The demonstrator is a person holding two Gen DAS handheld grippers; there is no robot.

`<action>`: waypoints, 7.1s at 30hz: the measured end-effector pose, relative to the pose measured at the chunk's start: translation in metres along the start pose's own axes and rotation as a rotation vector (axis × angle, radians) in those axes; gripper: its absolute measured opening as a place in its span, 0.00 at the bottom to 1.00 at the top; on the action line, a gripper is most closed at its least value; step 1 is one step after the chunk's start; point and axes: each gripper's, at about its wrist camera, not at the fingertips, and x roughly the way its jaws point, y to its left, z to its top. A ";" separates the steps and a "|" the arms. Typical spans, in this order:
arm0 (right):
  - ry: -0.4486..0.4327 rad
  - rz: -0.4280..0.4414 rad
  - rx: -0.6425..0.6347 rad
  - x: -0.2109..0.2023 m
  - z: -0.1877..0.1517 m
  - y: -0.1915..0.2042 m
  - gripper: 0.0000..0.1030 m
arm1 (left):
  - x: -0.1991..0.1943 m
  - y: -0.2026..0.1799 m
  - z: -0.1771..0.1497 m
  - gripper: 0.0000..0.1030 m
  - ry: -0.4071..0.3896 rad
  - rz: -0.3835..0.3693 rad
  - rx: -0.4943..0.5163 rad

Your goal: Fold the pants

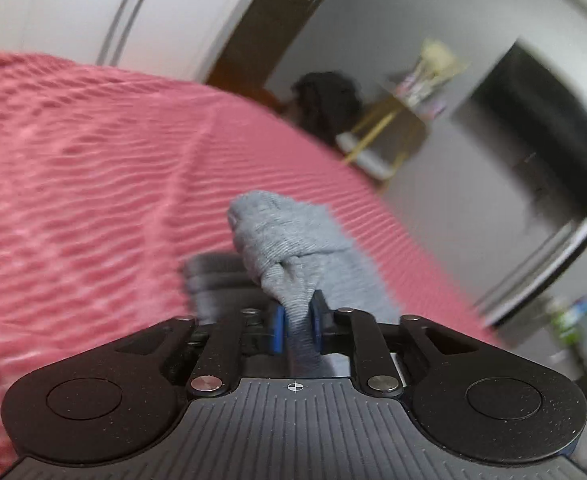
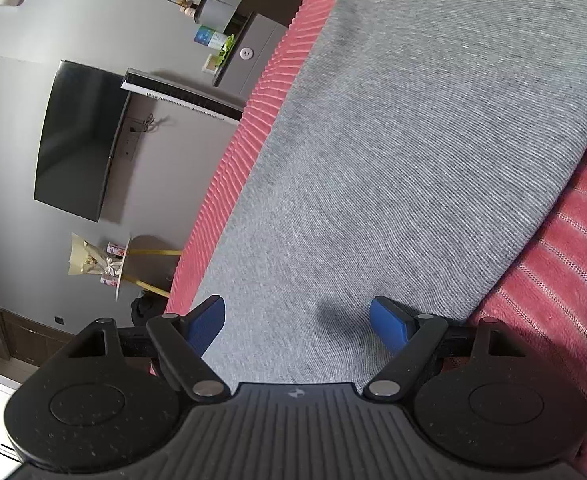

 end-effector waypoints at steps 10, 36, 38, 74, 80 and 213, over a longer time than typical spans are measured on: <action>-0.226 -0.066 0.085 -0.062 0.007 -0.015 0.78 | -0.039 -0.046 -0.031 0.73 -0.017 0.035 0.237; -0.364 -0.180 0.115 -0.097 0.083 -0.083 0.33 | -0.030 -0.109 -0.119 0.76 0.373 -0.170 0.625; -0.371 -0.159 0.154 -0.096 0.084 -0.090 0.35 | -0.030 -0.114 -0.121 0.76 0.381 -0.167 0.639; 0.384 -0.184 -0.990 0.100 -0.173 0.180 0.44 | -0.043 -0.105 -0.111 0.77 0.351 -0.305 0.597; 0.259 -0.123 -0.579 0.063 -0.111 0.150 0.58 | -0.051 -0.118 -0.120 0.77 0.421 -0.425 0.647; -0.003 -0.139 -0.129 0.042 -0.096 0.102 0.96 | 0.020 -0.198 -0.167 0.38 0.823 -0.657 0.704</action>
